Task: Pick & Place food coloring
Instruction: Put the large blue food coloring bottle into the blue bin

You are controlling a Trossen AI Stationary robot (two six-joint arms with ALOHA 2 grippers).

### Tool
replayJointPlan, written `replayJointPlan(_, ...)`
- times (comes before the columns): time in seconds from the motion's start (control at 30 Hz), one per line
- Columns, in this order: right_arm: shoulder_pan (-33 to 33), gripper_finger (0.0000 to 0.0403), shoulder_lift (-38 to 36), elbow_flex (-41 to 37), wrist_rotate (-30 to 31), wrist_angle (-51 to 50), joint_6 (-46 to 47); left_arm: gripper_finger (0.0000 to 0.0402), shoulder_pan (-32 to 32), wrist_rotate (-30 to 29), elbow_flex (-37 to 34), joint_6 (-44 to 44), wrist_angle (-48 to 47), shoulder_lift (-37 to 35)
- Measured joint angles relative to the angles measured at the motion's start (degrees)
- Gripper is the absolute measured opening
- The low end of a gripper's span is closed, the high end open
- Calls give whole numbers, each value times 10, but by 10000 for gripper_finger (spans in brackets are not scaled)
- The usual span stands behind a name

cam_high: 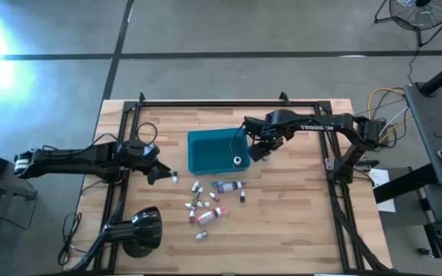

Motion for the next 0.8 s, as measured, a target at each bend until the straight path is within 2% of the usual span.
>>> replayJointPlan(0.13,0,104,0,45,3,-38,-19,178,0,0,0,0,0,0)
replayJointPlan(0.27,0,104,0,127,46,-91,-39,178,0,0,0,0,0,0)
replayJointPlan(0.47,-2,104,9,251,63,-91,-68,178,0,0,0,0,0,0)
replayJointPlan(0.6,-5,104,53,314,62,-94,-84,178,0,0,0,0,0,0)
replayJointPlan(0.8,-7,104,167,423,55,-137,-133,178,-1,0,0,0,0,0)
